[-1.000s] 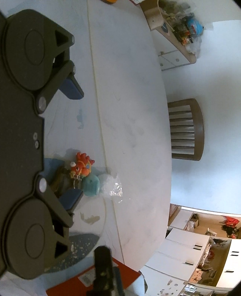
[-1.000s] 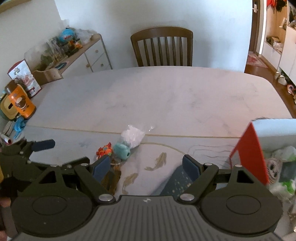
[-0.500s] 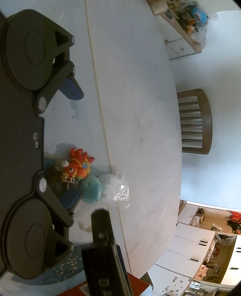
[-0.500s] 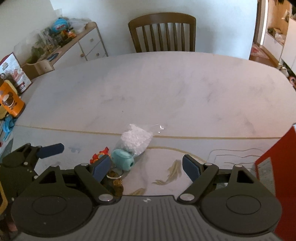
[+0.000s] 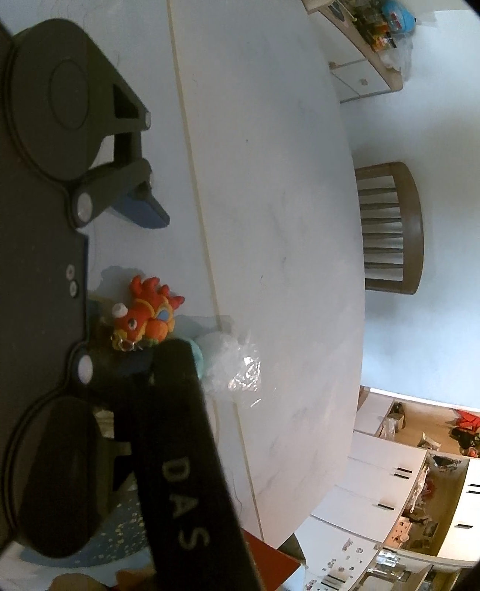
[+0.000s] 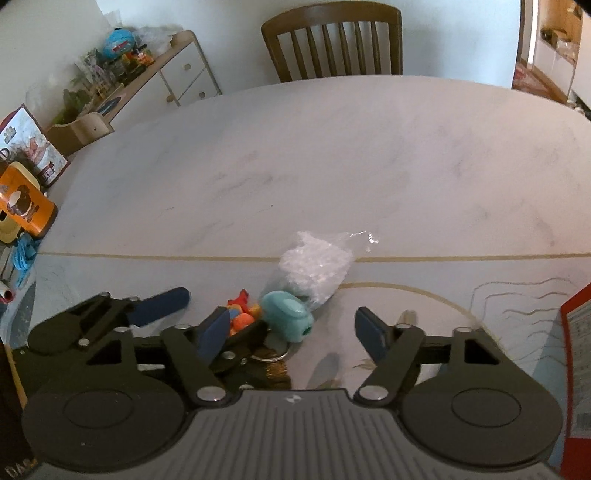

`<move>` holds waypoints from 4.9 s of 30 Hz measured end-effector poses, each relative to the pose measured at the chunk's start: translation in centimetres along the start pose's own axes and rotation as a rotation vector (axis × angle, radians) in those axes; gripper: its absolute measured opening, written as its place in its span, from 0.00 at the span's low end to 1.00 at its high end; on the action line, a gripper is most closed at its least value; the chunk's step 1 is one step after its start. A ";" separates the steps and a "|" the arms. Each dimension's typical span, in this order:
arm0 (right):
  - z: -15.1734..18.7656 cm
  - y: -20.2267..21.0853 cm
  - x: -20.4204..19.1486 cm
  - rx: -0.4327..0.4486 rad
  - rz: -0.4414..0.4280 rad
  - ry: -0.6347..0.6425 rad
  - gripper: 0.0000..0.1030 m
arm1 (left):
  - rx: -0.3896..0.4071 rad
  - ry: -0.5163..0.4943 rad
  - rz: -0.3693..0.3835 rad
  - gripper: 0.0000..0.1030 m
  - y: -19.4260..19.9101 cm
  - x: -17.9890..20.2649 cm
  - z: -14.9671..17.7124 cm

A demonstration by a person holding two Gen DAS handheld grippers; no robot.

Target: Organize objects

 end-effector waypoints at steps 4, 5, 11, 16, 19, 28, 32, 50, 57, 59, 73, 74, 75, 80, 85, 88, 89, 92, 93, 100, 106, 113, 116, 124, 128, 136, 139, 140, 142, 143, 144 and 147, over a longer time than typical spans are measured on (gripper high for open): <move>-0.1 -0.3 0.0 -0.011 -0.012 -0.041 0.58 | 0.003 0.005 0.016 0.54 0.2 0.2 0.3; -0.2 -0.4 0.1 -0.016 -0.018 -0.056 0.57 | 0.004 0.006 0.020 0.51 0.3 0.2 0.4; -0.1 -0.5 0.2 -0.032 -0.048 -0.106 0.41 | 0.014 0.019 0.037 0.38 0.6 0.3 0.5; -0.1 -0.4 0.3 -0.042 -0.051 -0.123 0.28 | 0.017 0.027 0.042 0.37 0.7 0.3 0.5; -0.1 -0.3 0.2 -0.047 -0.037 -0.116 0.17 | 0.017 0.035 0.041 0.36 0.9 0.3 0.5; 0.4 0.8 0.3 -0.019 -0.056 -0.101 0.02 | 0.035 0.080 0.020 0.36 2.1 -0.4 0.7; 0.6 1.9 0.1 -0.004 -0.062 -0.083 0.02 | 0.038 0.099 0.014 0.36 2.9 -0.6 0.7; 1.1 2.1 -2.3 0.023 -0.042 0.028 0.54 | 0.069 0.173 -0.015 0.36 6.2 -2.3 2.3; 0.3 -0.1 -2.7 -0.022 -0.011 -0.042 0.54 | 0.080 0.183 -0.027 0.36 6.4 -2.6 2.4; 0.1 -0.7 -2.8 -0.030 0.008 -0.062 0.54 | 0.079 0.185 -0.029 0.36 6.3 -2.6 2.3; 0.5 -1.8 -2.7 -0.047 0.038 -0.075 0.34 | 0.083 0.195 -0.035 0.36 6.2 -2.8 2.3; 0.4 -1.8 -2.6 -0.049 0.032 -0.079 0.34 | 0.084 0.198 -0.036 0.36 6.3 -2.8 2.3; 0.5 -1.8 -2.5 -0.048 0.029 -0.079 0.34 | 0.085 0.198 -0.035 0.36 6.3 -2.7 2.3; 0.9 -1.2 -2.0 -0.035 0.015 -0.087 0.34 | 0.090 0.199 -0.042 0.36 6.5 -2.3 2.1; 1.3 0.5 -1.3 -0.022 -0.022 -0.095 0.34 | 0.099 0.197 -0.041 0.36 7.3 -1.6 1.7; 1.7 2.3 -0.7 -0.014 -0.052 -0.098 0.34 | 0.104 0.189 -0.038 0.36 7.9 -1.1 1.2; 1.7 2.9 -0.6 -0.008 -0.059 -0.095 0.34 | 0.105 0.187 -0.037 0.36 8.2 -0.8 1.0; 2.1 4.9 0.2 0.007 -0.086 -0.093 0.34 | 0.107 0.181 -0.037 0.36 8.8 0.1 0.4; 2.2 5.6 0.6 0.009 -0.090 -0.092 0.34 | 0.108 0.180 -0.036 0.36 9.1 0.4 0.2; 3.3 10.8 3.9 0.035 -0.124 -0.098 0.34 | 0.117 0.141 -0.013 0.36 10.9 4.0 -1.3; 4.5 15.0 8.2 0.062 -0.131 -0.125 0.34 | 0.121 0.097 0.009 0.36 12.2 8.3 -3.1; 5.8 19.4 14.5 0.106 -0.113 -0.152 0.34 | 0.125 0.061 0.051 0.36 12.0 14.1 -5.3; 6.1 20.7 17.2 0.123 -0.099 -0.171 0.34 | 0.126 0.045 0.070 0.36 11.6 16.7 -6.0; 6.7 23.0 24.6 0.158 -0.046 -0.205 0.34 | 0.142 -0.019 0.104 0.36 10.2 23.2 -8.4; 7.2 23.4 27.9 0.156 -0.027 -0.220 0.34 | 0.132 -0.042 0.115 0.36 9.1 26.3 -8.8; 8.0 23.4 32.1 0.151 0.002 -0.221 0.34 | 0.091 -0.065 0.132 0.36 6.3 30.2 -9.4; 8.3 22.9 33.1 0.134 0.011 -0.211 0.34 | 0.073 -0.075 0.129 0.36 5.1 31.3 -9.8; 8.3 22.7 33.4 0.129 0.017 -0.206 0.34 | 0.065 -0.078 0.126 0.36 4.7 31.6 -9.9; 8.5 22.2 34.0 0.117 0.029 -0.193 0.34 | 0.053 -0.082 0.118 0.36 3.7 32.0 -10.3; 8.4 21.9 34.2 0.113 0.036 -0.188 0.34 | 0.048 -0.083 0.114 0.36 3.1 32.1 -10.6; 8.5 21.6 34.5 0.109 0.042 -0.183 0.34 | 0.043 -0.082 0.109 0.36 2.7 32.2 -10.8; 8.4 20.7 35.1 0.096 0.056 -0.172 0.34 | 0.021 -0.077 0.092 0.36 0.9 32.6 -11.4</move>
Point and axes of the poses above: each gripper's, at about its wrist camera, not at the fingertips, and y roughly against the way its jaws point, x to its right, z to its underside, the point moved 1 cm from there along -y, roughly the way its jaws point, and after that the axes turned 6 degrees about z, right-handed, at the moved point
